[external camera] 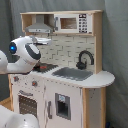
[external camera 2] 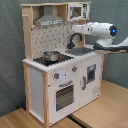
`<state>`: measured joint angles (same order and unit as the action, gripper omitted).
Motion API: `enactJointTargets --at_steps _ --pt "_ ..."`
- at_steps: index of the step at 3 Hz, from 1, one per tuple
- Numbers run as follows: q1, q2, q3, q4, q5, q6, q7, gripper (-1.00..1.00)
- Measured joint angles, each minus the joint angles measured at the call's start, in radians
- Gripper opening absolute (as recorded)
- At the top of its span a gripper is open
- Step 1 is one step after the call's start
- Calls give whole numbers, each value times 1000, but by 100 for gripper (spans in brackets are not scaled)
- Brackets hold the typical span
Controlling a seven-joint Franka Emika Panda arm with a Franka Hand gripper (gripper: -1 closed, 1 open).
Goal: Play with the kitchen
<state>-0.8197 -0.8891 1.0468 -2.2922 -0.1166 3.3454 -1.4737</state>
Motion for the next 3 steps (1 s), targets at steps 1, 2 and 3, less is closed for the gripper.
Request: enactJointTargets --at_steps 1,2,3 --pt "-62 5 -65 32 1 -1 33 100" --pt "-146 44 -36 93 1 -2 38 100" --pt "-219 70 7 147 1 -4 50 100"
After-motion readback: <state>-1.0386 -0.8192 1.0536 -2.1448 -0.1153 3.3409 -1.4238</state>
